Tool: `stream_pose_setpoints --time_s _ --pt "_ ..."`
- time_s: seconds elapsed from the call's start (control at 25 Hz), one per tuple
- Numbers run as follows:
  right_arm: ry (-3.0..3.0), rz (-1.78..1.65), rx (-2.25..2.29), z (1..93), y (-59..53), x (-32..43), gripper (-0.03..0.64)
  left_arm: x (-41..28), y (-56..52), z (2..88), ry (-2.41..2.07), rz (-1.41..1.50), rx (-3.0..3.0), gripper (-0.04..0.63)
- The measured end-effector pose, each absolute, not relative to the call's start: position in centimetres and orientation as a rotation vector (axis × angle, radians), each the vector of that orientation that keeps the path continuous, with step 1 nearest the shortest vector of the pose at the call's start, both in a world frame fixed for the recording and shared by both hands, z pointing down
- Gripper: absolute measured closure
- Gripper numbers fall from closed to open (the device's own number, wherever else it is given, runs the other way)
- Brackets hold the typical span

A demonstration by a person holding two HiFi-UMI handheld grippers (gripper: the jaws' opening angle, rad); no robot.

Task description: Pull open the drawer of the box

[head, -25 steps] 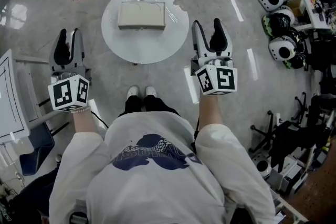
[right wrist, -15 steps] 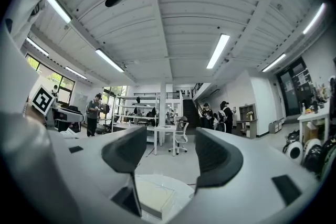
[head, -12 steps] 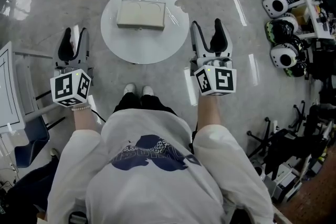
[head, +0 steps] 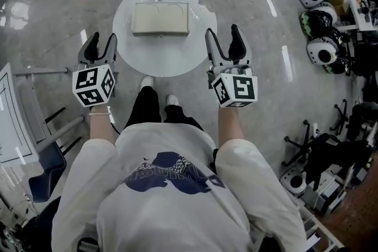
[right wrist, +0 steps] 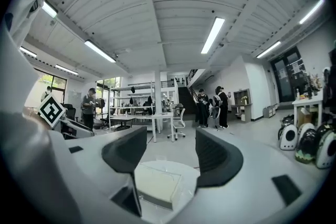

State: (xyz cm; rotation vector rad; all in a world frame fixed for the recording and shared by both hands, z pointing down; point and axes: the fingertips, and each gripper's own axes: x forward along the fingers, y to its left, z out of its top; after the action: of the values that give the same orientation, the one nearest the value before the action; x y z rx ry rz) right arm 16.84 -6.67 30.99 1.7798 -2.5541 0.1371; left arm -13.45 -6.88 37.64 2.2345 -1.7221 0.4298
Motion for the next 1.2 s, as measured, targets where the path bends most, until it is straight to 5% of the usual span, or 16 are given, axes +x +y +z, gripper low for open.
stream_pose_setpoints --time_s 0.68,1.2 --pt "-2.309 0.339 1.844 40.0 -8.8 10.3 0.353 -10.5 -14.5 55.2 -1.2 0.679 2.076 0.405" --pt "-2.216 0.461 1.794 45.6 -9.1 8.5 0.353 -10.2 -15.8 60.8 -1.109 0.742 1.934 0.407"
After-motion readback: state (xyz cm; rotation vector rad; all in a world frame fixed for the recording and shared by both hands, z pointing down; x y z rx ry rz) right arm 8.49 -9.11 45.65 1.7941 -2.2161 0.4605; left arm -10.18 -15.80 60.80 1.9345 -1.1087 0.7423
